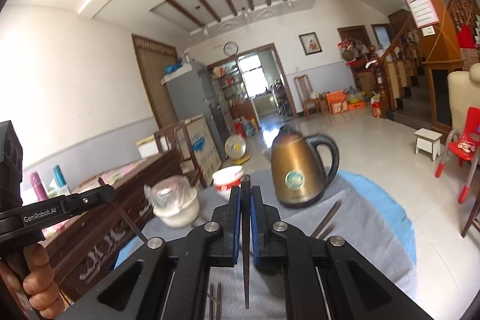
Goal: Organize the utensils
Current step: 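Carry both held chopsticks up over the grey cup, then open both grippers to drop the chopsticks into the grey cup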
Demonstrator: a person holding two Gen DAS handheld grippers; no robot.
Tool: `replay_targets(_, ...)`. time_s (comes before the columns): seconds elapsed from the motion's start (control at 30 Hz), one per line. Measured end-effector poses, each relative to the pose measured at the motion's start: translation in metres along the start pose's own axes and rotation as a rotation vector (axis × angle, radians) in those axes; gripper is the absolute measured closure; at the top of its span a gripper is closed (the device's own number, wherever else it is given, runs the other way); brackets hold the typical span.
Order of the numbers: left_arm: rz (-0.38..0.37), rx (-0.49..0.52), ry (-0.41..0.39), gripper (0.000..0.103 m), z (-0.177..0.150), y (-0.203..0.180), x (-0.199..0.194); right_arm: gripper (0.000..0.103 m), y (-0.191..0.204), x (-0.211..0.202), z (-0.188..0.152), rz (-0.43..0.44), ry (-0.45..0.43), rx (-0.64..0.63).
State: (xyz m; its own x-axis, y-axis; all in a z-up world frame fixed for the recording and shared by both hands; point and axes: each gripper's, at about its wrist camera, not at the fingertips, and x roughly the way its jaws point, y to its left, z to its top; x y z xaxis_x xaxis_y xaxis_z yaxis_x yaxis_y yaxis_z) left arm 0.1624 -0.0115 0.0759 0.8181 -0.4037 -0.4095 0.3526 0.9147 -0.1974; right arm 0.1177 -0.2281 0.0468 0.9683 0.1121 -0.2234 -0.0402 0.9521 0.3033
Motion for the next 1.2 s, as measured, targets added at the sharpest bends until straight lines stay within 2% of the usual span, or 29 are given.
replay_targets(0.3, -0.036, -0.01, -0.136, 0.097, 0.039, -0.028, 0.024, 0.097, -0.011, 0.001, 0.034, -0.077, -0.14, 0.01)
replay_targets(0.4, -0.038, -0.021, -0.145, 0.097, 0.043, -0.039, 0.04, 0.097, -0.013, 0.005, 0.034, -0.11, -0.164, -0.011)
replay_targets(0.53, 0.0, -0.017, -0.126, 0.097, 0.032, -0.053, 0.071, 0.097, -0.018, 0.023, 0.022, -0.135, -0.137, -0.019)
replay_targets(0.73, 0.043, -0.038, 0.001, 0.097, -0.002, -0.055, 0.12, 0.096, -0.036, 0.041, 0.0, -0.131, -0.048, 0.037)
replay_targets(0.9, 0.063, -0.013, 0.073, 0.097, -0.016, -0.053, 0.128, 0.096, -0.053, 0.042, -0.011, -0.113, 0.018, 0.086)
replay_targets(1.0, 0.067, 0.001, 0.088, 0.097, -0.022, -0.053, 0.122, 0.093, -0.06, 0.041, -0.017, -0.099, 0.055, 0.122)
replay_targets(1.1, 0.079, 0.044, 0.08, 0.087, -0.026, -0.056, 0.106, 0.093, -0.062, 0.037, -0.023, -0.087, 0.074, 0.15)
replay_targets(1.17, 0.087, 0.063, 0.072, 0.058, -0.029, -0.057, 0.096, 0.093, -0.064, 0.031, -0.027, -0.092, 0.081, 0.161)
replay_targets(1.2, 0.099, 0.073, 0.051, 0.054, -0.03, -0.056, 0.085, 0.093, -0.065, 0.028, -0.028, -0.086, 0.084, 0.17)
